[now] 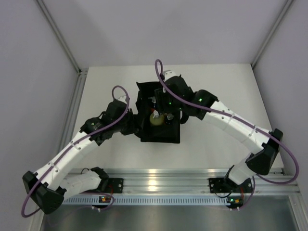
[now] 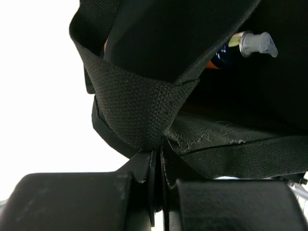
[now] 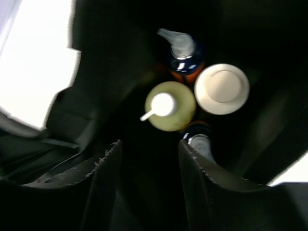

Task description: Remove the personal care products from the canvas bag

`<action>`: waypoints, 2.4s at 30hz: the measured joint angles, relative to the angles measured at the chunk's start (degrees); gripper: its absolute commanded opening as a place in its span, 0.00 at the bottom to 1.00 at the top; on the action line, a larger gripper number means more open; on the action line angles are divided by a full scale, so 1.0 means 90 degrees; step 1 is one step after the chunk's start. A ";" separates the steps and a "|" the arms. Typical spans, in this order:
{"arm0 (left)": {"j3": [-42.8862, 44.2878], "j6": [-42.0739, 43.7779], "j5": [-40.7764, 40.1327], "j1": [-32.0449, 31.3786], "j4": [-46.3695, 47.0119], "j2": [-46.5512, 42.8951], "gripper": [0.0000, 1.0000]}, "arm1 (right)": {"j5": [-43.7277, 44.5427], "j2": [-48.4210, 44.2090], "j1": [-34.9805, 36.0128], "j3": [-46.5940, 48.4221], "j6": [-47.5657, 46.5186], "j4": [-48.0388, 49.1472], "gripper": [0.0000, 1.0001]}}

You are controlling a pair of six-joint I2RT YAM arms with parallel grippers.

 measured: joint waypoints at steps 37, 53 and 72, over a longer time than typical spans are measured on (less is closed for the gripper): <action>-0.0061 -0.0483 0.0333 -0.0046 0.0423 0.0306 0.00 | 0.1413 -0.0561 0.0155 -0.2620 0.0554 0.0916 0.73; -0.0202 -0.0670 -0.0206 -0.0301 0.0495 0.0194 0.00 | 0.1180 -0.0022 -0.0192 -0.2234 0.0211 0.1037 0.70; -0.0199 -0.0690 -0.0704 -0.0551 0.0510 0.0287 0.00 | 0.1066 0.0471 -0.0194 -0.2130 0.0112 0.1035 0.29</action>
